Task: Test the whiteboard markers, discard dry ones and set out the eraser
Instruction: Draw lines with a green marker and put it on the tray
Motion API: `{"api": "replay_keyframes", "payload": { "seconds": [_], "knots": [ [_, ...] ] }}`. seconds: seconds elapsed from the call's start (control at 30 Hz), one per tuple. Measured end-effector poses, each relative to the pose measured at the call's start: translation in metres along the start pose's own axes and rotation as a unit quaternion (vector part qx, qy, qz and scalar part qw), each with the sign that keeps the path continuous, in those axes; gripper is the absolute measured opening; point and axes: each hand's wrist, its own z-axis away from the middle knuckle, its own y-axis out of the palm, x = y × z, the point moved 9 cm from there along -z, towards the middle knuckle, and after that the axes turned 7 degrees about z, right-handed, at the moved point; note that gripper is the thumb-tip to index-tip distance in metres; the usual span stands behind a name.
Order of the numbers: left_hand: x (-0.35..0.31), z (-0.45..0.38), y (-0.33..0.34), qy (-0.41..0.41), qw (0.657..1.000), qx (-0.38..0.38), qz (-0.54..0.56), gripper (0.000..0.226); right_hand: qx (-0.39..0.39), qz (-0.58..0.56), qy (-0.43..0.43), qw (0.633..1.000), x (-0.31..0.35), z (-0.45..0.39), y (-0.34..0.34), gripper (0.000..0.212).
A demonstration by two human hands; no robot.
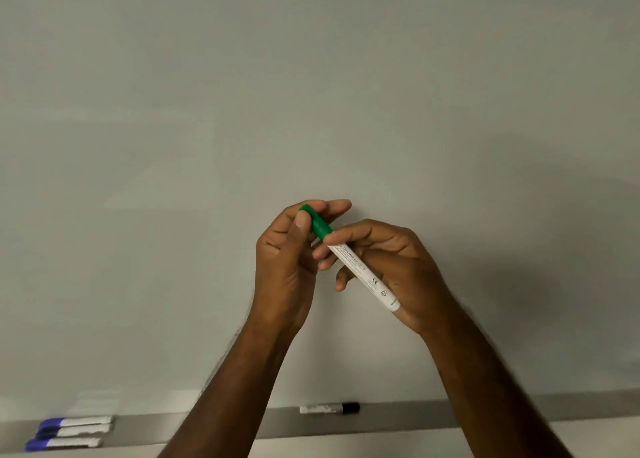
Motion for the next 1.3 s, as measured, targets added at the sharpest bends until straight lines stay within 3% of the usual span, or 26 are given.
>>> {"api": "replay_keyframes", "payload": {
  "seconds": [0.17,0.27,0.4,0.5,0.63,0.87,1.17,1.3],
  "knots": [
    [-0.051,-0.007,0.001,0.056,0.997,-0.022,0.056,0.024,0.038,-0.008,-0.117,0.992,0.036,-0.035,0.039,0.043],
    [-0.074,-0.011,0.001,0.075,0.994,-0.01,0.074,0.025,-0.014,-0.061,-0.171,0.983,0.054,-0.052,0.051,0.026],
    [-0.092,-0.016,-0.01,0.102,0.994,-0.008,0.047,0.046,-0.144,-0.126,-0.17,0.967,0.059,-0.062,0.059,0.02],
    [-0.097,-0.015,-0.009,0.103,0.992,0.011,0.068,0.042,-0.218,-0.164,-0.156,0.949,0.055,-0.067,0.069,0.021],
    [-0.108,-0.013,-0.009,0.108,0.99,0.017,0.094,0.03,-0.263,-0.179,-0.145,0.937,0.05,-0.075,0.085,0.023],
    [-0.13,-0.001,-0.025,0.195,0.974,-0.112,-0.033,0.028,-0.288,-0.159,-0.165,0.93,0.052,-0.083,0.1,0.024],
    [-0.123,0.004,-0.031,0.153,0.976,-0.154,-0.029,0.03,-0.324,-0.143,-0.16,0.921,0.05,-0.073,0.098,0.022],
    [-0.112,0.001,-0.039,0.087,0.962,-0.217,0.144,0.019,-0.399,-0.219,-0.149,0.878,0.047,-0.061,0.082,0.019]
  ]
}}
